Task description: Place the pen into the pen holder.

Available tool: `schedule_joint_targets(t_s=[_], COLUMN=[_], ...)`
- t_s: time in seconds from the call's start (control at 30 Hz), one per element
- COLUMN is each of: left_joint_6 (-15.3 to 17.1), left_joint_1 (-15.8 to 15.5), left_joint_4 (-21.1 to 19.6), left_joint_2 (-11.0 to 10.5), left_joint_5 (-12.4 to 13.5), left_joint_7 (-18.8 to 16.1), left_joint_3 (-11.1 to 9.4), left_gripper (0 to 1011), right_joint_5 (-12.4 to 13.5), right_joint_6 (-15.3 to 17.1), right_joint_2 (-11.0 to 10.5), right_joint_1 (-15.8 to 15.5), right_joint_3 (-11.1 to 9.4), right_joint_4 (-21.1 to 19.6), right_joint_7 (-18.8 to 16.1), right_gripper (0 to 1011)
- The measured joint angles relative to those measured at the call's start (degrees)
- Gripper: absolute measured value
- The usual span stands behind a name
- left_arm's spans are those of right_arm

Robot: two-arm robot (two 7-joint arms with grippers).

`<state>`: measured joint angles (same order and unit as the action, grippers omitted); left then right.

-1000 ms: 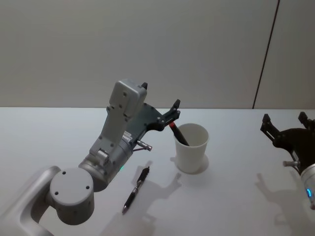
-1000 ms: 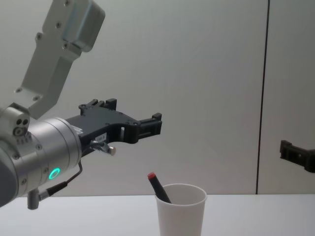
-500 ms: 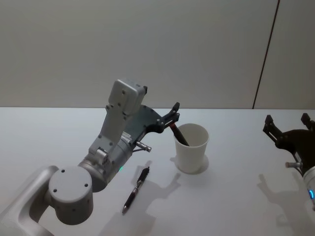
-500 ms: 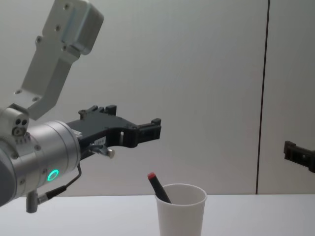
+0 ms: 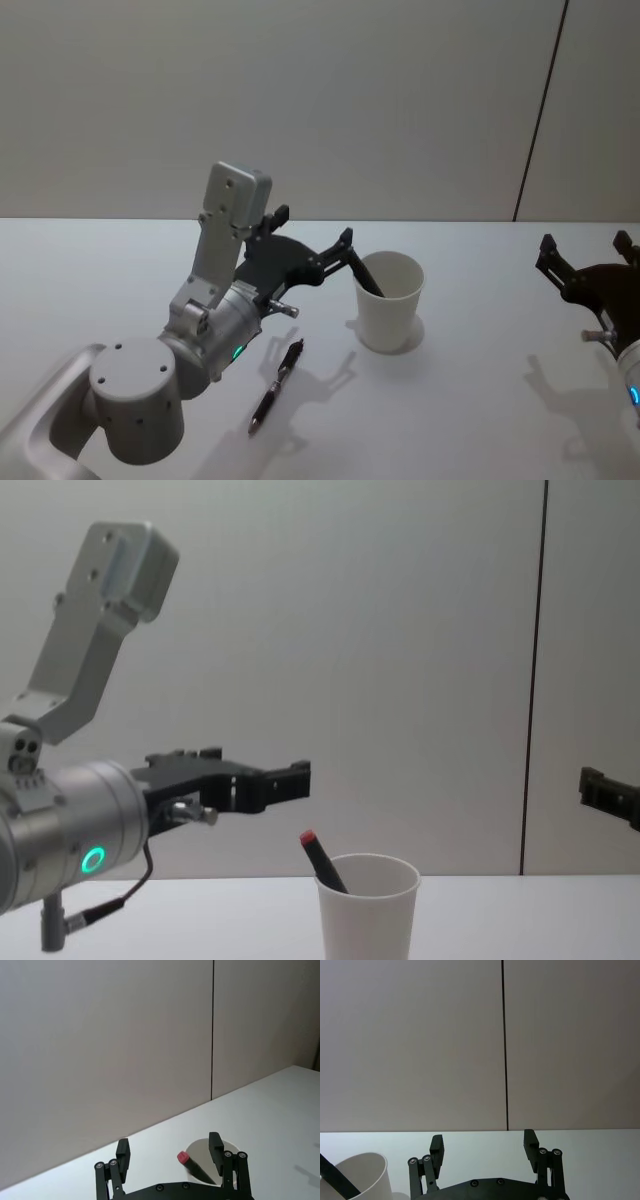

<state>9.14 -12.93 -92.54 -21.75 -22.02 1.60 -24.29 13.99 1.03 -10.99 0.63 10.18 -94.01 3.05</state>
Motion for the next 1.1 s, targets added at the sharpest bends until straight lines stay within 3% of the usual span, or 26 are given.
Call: schedule_joint_targets(t_s=[0.23,0.57,1.1], left_joint_6=[4.09,10.48,19.81], left_joint_1=[0.79,1.61,2.65], left_joint_4=[0.05,-0.17,0.23], left_joint_2=[-0.35,-1.02,-1.47], left_joint_5=[-4.79,-8.82,-11.28], left_joint_7=[-0.91,-2.07,-4.24], left_joint_3=[0.71,1.4,1.61], left_gripper=[1004,1004,1004], right_joint_5=[0.05,0.05,0.04], right_joint_6=[0.0,0.0,-0.01], right_joint_2=[-0.03,-0.06,-0.06], right_joint_1=[-0.04,-0.07,-0.07], right_joint_3=[-0.01,-0.01,-0.01], right_joint_4=[-0.06,-0.08,-0.07], right_joint_7=[0.01,0.01,0.01], right_gripper=[1001,1001,1001])
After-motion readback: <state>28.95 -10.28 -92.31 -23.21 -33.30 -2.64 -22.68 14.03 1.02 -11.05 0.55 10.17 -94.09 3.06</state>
